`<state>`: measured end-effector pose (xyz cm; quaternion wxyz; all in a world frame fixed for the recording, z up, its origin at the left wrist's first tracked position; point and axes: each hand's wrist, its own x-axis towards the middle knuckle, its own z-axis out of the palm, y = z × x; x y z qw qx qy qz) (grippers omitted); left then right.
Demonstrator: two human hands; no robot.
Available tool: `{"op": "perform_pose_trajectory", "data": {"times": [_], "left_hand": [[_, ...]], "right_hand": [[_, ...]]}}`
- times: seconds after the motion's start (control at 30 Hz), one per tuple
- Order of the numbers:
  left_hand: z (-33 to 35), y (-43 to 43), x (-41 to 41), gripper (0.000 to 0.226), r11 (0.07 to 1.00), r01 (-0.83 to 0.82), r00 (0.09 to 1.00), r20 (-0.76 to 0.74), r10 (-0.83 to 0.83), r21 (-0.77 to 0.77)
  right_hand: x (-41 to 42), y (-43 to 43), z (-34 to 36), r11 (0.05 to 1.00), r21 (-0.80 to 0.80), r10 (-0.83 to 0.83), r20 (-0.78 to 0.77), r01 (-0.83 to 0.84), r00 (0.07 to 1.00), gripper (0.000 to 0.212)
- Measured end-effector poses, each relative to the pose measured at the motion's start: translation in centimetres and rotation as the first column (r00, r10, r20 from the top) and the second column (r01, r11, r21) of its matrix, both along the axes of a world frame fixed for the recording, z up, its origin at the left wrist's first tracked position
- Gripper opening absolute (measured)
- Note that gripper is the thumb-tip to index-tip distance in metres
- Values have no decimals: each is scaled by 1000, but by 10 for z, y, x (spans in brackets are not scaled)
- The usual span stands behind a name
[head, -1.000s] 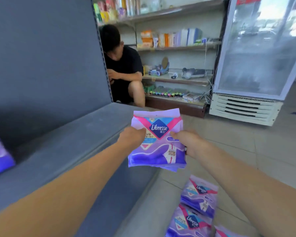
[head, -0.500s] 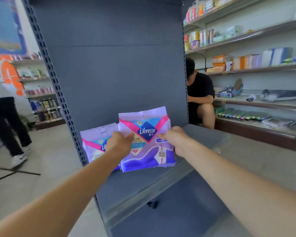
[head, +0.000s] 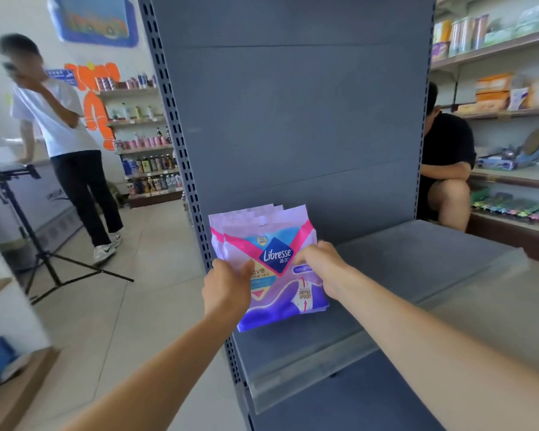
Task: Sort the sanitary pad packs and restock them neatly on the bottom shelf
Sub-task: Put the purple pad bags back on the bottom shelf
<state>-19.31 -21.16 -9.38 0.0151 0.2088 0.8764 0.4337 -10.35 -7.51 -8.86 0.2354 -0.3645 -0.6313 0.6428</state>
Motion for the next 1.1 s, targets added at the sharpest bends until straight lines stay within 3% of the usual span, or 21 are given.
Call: {"op": "perform_pose_trajectory", "data": {"times": [0.23,0.43,0.57,0.63,0.77,0.9,1.03,1.1], "left_hand": [[-30,4,0,32,1000,-8,1000,-3,8,1],[-29,5,-4,43,999,44,999,-16,-45,-30],[-17,2,-3,53,988,44,999,-10,-46,-146],[-4,2,0,54,980,14,996,-84,-32,-200],[29,5,16,52,956,-63,938,-343,-42,-287],[51,14,51,36,912,13,843,-486,-231,-410],[44,39,97,26,846,285,801,-372,-468,-450],[33,56,127,21,767,395,760,-289,-582,-506]], "right_hand": [[-19,5,-29,1000,11,22,-51,-21,998,39],[-24,5,-37,1000,15,27,-11,-27,1000,48],[-14,4,-30,999,15,38,24,-38,999,36],[-5,3,-24,1000,13,27,28,-27,999,30],[21,11,-8,994,105,-27,56,21,998,46],[62,20,8,979,202,-45,150,13,988,50],[117,28,11,951,299,-17,317,-83,948,45],[150,32,6,931,324,8,450,-171,893,42]]}}
